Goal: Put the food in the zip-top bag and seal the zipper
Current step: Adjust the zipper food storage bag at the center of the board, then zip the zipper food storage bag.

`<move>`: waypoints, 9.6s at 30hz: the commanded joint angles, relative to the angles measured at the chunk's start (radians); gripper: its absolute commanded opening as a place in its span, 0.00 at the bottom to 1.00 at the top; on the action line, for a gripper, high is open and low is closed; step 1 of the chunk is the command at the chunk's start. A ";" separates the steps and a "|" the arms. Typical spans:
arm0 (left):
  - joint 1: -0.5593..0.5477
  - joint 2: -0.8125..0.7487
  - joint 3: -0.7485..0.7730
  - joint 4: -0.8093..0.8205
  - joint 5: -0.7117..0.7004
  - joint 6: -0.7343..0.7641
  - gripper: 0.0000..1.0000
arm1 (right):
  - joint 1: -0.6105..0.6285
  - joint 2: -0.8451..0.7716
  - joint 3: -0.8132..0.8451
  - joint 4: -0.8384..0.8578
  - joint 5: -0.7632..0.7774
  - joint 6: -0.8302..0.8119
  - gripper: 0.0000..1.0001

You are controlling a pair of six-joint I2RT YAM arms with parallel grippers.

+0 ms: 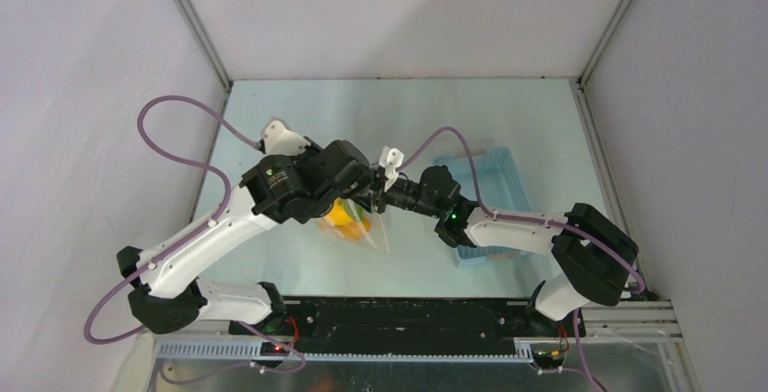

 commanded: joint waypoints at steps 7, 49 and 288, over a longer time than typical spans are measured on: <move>-0.008 -0.052 -0.035 0.136 -0.065 0.101 0.12 | 0.009 -0.046 0.046 -0.042 0.075 -0.034 0.00; 0.323 -0.551 -0.878 1.464 1.632 1.670 0.88 | -0.374 -0.190 0.349 -1.169 -1.049 -0.337 0.00; 0.251 -0.708 -1.096 1.803 1.480 1.609 0.00 | -0.079 -0.430 0.122 -1.199 -0.108 -0.346 0.13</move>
